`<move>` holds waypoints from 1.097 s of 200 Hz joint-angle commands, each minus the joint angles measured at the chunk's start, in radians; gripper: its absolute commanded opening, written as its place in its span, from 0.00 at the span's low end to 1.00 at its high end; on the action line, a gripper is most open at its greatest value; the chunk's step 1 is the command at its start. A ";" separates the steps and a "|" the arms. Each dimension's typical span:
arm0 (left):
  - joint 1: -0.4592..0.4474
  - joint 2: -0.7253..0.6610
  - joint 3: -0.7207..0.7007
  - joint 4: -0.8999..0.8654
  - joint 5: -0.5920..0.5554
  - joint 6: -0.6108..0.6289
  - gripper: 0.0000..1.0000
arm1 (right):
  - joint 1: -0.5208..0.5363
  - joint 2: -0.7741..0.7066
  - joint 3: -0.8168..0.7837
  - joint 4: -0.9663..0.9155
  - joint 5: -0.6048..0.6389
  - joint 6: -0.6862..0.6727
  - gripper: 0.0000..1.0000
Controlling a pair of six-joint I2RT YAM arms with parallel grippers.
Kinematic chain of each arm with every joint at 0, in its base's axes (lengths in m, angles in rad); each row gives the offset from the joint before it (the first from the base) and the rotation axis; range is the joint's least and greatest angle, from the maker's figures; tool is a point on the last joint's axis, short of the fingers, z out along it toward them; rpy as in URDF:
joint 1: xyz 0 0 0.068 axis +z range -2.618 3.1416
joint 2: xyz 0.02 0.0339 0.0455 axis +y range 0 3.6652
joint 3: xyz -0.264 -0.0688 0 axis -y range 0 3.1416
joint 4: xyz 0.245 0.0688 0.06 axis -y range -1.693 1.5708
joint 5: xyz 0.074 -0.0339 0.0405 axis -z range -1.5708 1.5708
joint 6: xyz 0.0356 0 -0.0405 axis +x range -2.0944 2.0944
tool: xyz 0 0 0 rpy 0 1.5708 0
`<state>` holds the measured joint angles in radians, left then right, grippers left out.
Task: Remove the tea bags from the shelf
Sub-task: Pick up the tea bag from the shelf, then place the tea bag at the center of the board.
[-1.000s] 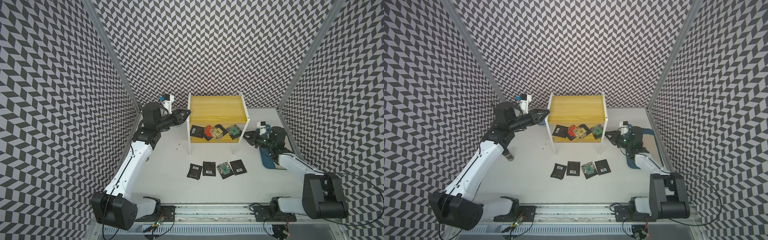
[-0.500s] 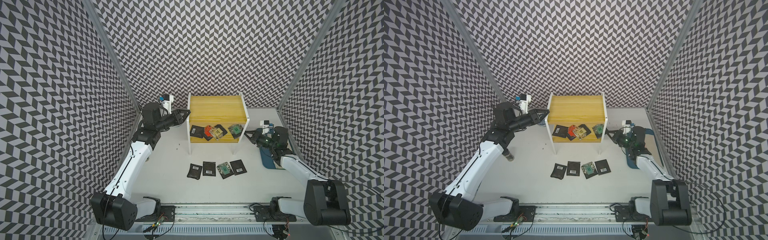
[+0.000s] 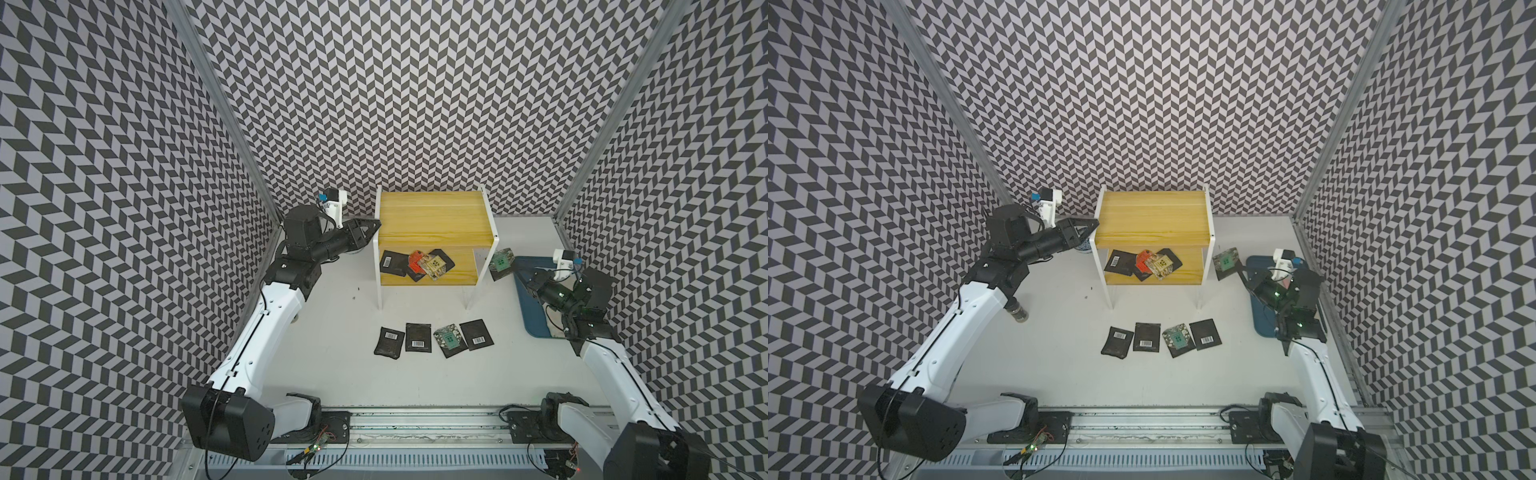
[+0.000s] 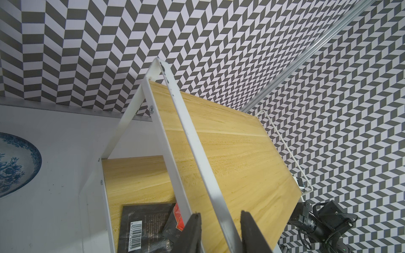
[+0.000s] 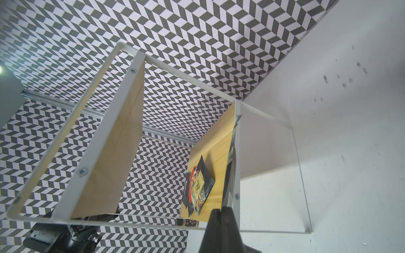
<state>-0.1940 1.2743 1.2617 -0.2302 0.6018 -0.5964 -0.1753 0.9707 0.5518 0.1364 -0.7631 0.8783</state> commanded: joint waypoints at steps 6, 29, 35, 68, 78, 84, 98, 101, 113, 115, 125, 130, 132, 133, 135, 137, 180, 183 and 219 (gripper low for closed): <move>0.016 0.013 -0.039 -0.106 -0.024 0.026 0.33 | -0.012 -0.024 -0.033 -0.025 0.002 -0.018 0.00; 0.017 0.012 -0.041 -0.103 -0.024 0.024 0.33 | -0.016 -0.024 -0.027 -0.046 0.002 -0.018 0.00; 0.017 0.013 -0.042 -0.101 -0.023 0.024 0.33 | -0.016 -0.026 -0.027 -0.046 0.002 -0.018 0.00; 0.018 0.009 -0.042 -0.100 -0.023 0.022 0.33 | -0.024 -0.028 -0.031 -0.051 0.002 -0.018 0.00; 0.018 0.008 -0.042 -0.101 -0.023 0.021 0.33 | -0.029 -0.033 -0.038 -0.055 0.002 -0.018 0.00; 0.019 0.008 -0.043 -0.100 -0.023 0.021 0.33 | -0.031 -0.036 -0.042 -0.057 0.002 -0.018 0.00; 0.019 0.008 -0.043 -0.102 -0.024 0.023 0.33 | -0.036 -0.046 -0.048 -0.077 0.002 -0.018 0.00; 0.020 0.008 -0.043 -0.103 -0.024 0.023 0.33 | -0.037 -0.049 -0.051 -0.085 0.002 -0.018 0.00; 0.020 0.008 -0.043 -0.102 -0.023 0.023 0.33 | -0.042 -0.060 -0.059 -0.107 0.002 -0.018 0.00; 0.020 0.009 -0.043 -0.101 -0.023 0.023 0.33 | -0.042 -0.061 -0.062 -0.111 0.002 -0.018 0.00; 0.021 0.011 -0.045 -0.101 -0.023 0.022 0.33 | -0.044 -0.072 -0.072 -0.124 0.030 -0.064 0.00; 0.020 0.010 -0.045 -0.100 -0.022 0.021 0.33 | -0.047 -0.076 -0.079 -0.130 0.032 -0.071 0.00; 0.020 0.010 -0.045 -0.100 -0.023 0.021 0.33 | -0.048 -0.078 -0.082 -0.131 0.031 -0.071 0.00; 0.020 0.011 -0.045 -0.100 -0.022 0.021 0.33 | -0.048 -0.079 -0.083 -0.132 0.031 -0.072 0.00; 0.021 0.010 -0.046 -0.100 -0.023 0.020 0.33 | -0.049 -0.080 -0.086 -0.135 0.031 -0.074 0.00; 0.021 0.010 -0.047 -0.100 -0.023 0.021 0.33 | -0.050 -0.081 -0.089 -0.136 0.030 -0.074 0.00; 0.022 0.009 -0.053 -0.098 -0.022 0.021 0.33 | -0.060 -0.108 -0.134 -0.203 0.043 -0.110 0.00; 0.022 0.007 -0.054 -0.097 -0.022 0.021 0.33 | -0.061 -0.109 -0.135 -0.207 0.045 -0.110 0.00; 0.025 0.007 -0.061 -0.094 -0.021 0.021 0.33 | -0.072 -0.116 -0.146 -0.279 0.045 -0.110 0.00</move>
<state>-0.1879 1.2682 1.2484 -0.2142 0.6090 -0.5972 -0.2340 0.8734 0.4122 -0.1059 -0.7303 0.7910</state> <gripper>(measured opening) 0.333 0.043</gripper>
